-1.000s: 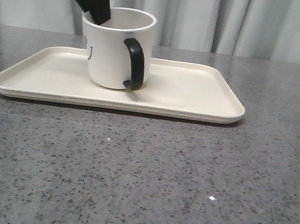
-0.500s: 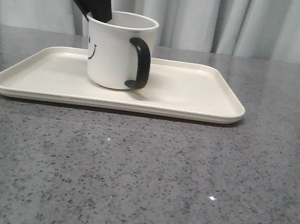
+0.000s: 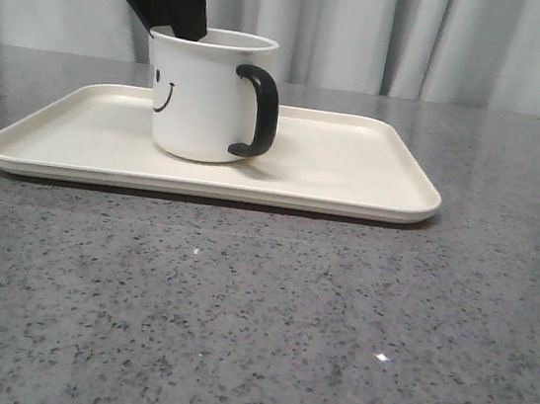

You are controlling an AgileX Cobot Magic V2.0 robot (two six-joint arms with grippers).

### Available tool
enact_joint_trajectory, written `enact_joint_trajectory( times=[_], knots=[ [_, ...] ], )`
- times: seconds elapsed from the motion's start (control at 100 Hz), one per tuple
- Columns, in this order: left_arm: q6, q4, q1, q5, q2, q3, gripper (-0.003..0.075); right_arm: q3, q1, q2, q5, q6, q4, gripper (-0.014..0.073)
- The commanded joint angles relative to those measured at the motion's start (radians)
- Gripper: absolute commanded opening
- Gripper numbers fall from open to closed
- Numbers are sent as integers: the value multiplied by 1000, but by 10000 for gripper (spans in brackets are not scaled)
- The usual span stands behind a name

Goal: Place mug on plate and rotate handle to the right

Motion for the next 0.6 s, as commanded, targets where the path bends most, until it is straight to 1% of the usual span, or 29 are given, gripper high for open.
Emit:
enact_joint_trajectory(
  times=[0.0,0.11,0.3,0.4,0.41,0.47,0.59],
  knots=[
    [-8,-24,-10,-24,-52,-45,247,-31,-1,4,-58,-5,14,525],
    [-8,-24,-10,-21,-53,-77,247,-31,-1,4,-58,-5,14,525],
    [-8,5,-10,23,-54,-157,247,-31,-1,4,-58,-5,14,525],
    [-8,37,-8,71,-55,-203,247,-31,-1,4,-58,-5,14,525],
    [-8,42,16,75,-55,-209,247,-31,-1,4,-58,-5,14,525],
    [-14,68,16,115,-55,-233,247,-31,-1,4,-60,-5,14,525],
    [-42,126,16,115,-84,-242,246,-31,-1,4,-60,-5,14,525]
  ],
)
